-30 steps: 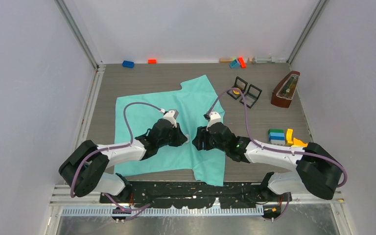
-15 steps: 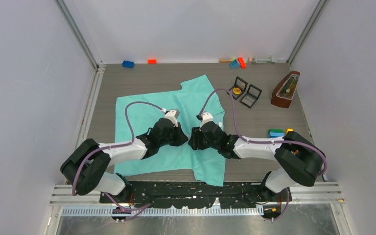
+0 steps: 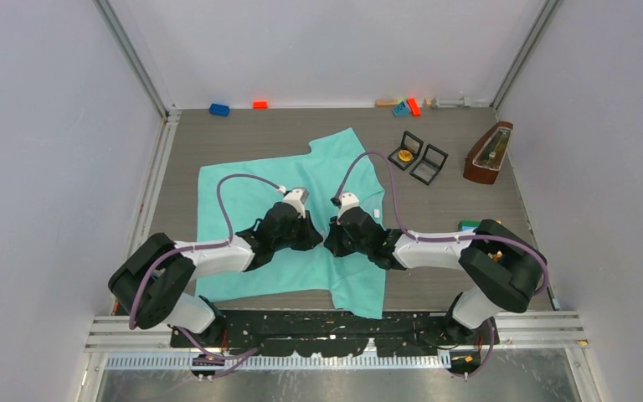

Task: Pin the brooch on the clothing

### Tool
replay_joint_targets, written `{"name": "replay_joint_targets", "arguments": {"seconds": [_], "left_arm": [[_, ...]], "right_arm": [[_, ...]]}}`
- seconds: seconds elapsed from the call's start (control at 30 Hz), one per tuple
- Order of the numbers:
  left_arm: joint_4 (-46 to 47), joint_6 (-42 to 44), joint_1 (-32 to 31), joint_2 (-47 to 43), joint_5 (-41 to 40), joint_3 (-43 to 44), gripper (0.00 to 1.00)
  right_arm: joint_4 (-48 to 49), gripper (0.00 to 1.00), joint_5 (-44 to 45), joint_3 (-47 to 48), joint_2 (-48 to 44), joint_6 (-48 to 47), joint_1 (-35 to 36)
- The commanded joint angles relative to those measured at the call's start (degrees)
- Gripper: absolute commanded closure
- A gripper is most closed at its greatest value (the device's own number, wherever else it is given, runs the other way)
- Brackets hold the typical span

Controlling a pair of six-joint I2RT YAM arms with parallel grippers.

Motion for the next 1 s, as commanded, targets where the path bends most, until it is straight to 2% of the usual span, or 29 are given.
{"name": "replay_joint_targets", "arguments": {"seconds": [0.0,0.47,0.83,0.93,0.97], "left_arm": [[5.9,-0.1,0.2,0.4,1.0,0.9,1.00],[8.6,-1.1,0.2,0.0,1.0,0.9,1.00],[12.3,-2.6,0.4,-1.5,-0.8,-1.4,1.00],[14.0,-2.5,0.8,-3.2,-0.4,-3.3,1.00],[14.9,-2.4,1.0,-3.8,-0.1,-4.2,1.00]], "right_arm": [[3.1,0.99,-0.9,1.1,-0.8,-0.6,0.4],[0.8,0.99,-6.3,1.7,1.6,-1.5,0.4],[-2.0,0.99,-7.3,0.8,-2.3,-1.0,0.4],[-4.1,0.79,-4.1,0.4,-6.6,0.4,0.4],[-5.7,0.67,-3.2,0.3,-7.6,0.4,0.4]]}}
